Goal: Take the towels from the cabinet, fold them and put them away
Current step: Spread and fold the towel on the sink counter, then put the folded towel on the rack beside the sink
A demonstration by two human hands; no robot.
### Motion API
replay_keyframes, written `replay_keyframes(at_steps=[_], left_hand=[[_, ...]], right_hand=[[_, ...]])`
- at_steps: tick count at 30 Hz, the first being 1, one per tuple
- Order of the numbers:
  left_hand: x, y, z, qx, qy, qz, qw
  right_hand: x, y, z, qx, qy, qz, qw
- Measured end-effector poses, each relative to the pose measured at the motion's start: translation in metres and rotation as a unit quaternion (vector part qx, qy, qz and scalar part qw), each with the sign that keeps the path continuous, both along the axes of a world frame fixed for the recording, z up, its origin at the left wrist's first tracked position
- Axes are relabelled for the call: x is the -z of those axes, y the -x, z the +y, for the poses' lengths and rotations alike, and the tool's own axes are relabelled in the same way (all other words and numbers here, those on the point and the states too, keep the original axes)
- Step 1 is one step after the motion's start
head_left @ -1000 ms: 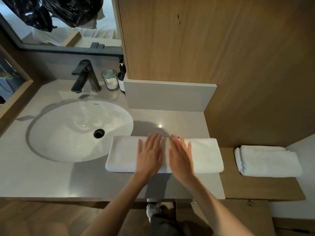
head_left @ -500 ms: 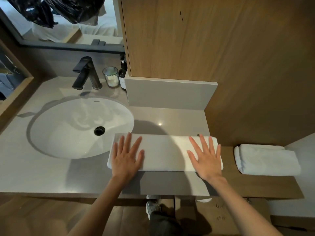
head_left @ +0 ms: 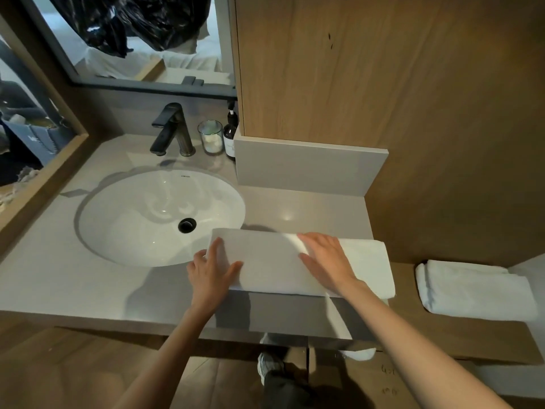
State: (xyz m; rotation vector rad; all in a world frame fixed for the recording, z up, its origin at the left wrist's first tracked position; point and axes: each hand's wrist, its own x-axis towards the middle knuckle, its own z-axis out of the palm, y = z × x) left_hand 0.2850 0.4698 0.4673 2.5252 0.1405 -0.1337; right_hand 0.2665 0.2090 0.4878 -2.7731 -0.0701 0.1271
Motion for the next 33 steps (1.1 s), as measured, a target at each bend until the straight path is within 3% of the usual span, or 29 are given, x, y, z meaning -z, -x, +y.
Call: replay_keyframes(at_steps=[8, 12, 18, 27, 30, 33], left_hand=[[-0.001, -0.006, 0.010, -0.020, 0.130, 0.026, 0.991], [-0.001, -0.013, 0.014, 0.004, 0.158, 0.026, 0.987], [-0.008, -0.022, 0.014, 0.032, 0.187, -0.003, 0.982], [-0.052, -0.017, -0.004, 0.096, 0.205, -0.062, 0.972], [-0.077, -0.005, -0.011, 0.161, 0.239, -0.095, 0.953], [-0.116, 0.008, -0.024, 0.237, 0.259, -0.131, 0.927]], right_hand=[[-0.003, -0.050, 0.030, -0.039, -0.040, 0.070, 0.996], [-0.004, -0.058, 0.027, -0.071, -0.064, 0.062, 0.994], [-0.005, -0.055, 0.018, -0.083, -0.139, 0.142, 0.976], [-0.045, 0.000, 0.003, 0.002, -0.233, 0.075, 0.970], [-0.070, 0.034, -0.002, 0.042, -0.261, 0.079, 0.961], [-0.096, 0.070, -0.009, 0.073, -0.249, 0.027, 0.965]])
